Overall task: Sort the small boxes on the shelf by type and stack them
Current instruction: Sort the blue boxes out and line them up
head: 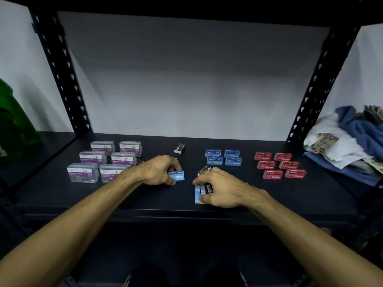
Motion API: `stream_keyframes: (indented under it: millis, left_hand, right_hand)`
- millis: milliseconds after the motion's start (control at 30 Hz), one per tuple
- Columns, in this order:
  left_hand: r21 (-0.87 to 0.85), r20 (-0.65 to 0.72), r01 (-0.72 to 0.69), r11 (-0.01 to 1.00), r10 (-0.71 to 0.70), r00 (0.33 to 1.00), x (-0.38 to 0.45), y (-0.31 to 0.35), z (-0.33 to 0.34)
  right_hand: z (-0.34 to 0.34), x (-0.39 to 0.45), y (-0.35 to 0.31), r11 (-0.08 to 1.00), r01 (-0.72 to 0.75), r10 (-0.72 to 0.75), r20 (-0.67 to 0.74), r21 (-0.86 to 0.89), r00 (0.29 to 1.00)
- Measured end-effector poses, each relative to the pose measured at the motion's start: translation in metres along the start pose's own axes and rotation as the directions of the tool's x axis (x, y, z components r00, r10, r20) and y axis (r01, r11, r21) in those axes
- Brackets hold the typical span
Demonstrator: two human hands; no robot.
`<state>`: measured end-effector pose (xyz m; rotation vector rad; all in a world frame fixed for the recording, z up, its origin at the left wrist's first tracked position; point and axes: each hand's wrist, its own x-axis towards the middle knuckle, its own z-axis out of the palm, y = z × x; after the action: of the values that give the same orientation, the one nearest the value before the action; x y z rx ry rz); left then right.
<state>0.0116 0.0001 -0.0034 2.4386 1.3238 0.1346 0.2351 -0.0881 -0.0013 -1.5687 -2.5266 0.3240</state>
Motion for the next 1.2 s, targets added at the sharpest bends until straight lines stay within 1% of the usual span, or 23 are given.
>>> stream_keyframes:
  millis: [167,367,433,600,767,867,967,1033,1067,1200]
  left_hand:
    - [-0.043,0.001,-0.01,0.999,0.01,1.0,0.002,-0.001,0.001]
    - [-0.093,-0.008,-0.004,0.996,0.003,1.0,0.001,-0.004,0.003]
    - [-0.104,-0.016,-0.004,0.995,0.002,1.0,0.001,-0.005,0.003]
    - [-0.104,-0.036,0.013,0.994,-0.017,0.999,0.002,-0.009,0.003]
    - [-0.102,-0.045,0.016,0.995,-0.021,0.999,0.0,-0.014,0.002]
    - [-0.106,-0.043,0.015,0.994,-0.02,0.999,-0.001,-0.015,0.002]
    - [-0.106,-0.036,0.014,0.994,-0.018,0.999,-0.001,-0.016,0.002]
    - [-0.108,-0.029,0.017,0.994,-0.02,0.999,-0.001,-0.016,0.002]
    - [-0.11,-0.026,0.018,0.994,-0.021,0.999,-0.001,-0.017,0.002]
    - [-0.11,-0.032,0.02,0.994,-0.023,0.999,-0.001,-0.018,0.003]
  right_hand:
    - [-0.001,-0.001,0.0,1.0,0.001,-0.001,-0.003,0.002,1.0]
    - [0.003,0.002,0.003,0.999,-0.04,0.04,0.01,0.007,0.999]
    - [0.005,0.002,0.002,1.0,-0.025,0.025,0.002,-0.001,1.0]
    - [0.01,0.005,-0.001,0.996,0.038,-0.038,0.006,-0.085,0.999]
    - [0.011,0.008,-0.008,0.994,0.087,-0.085,0.04,-0.059,0.996]
    - [0.009,0.009,-0.01,0.996,0.066,-0.066,-0.013,-0.052,0.998]
    - [0.009,0.011,-0.011,0.99,-0.011,-0.006,-0.122,-0.14,0.992]
    - [0.011,0.013,-0.012,0.98,-0.027,0.001,-0.129,-0.198,0.992]
    - [0.012,0.014,-0.013,0.981,-0.023,0.002,-0.109,-0.195,0.994]
    - [0.014,0.016,-0.014,0.997,0.019,-0.023,-0.055,-0.068,0.998]
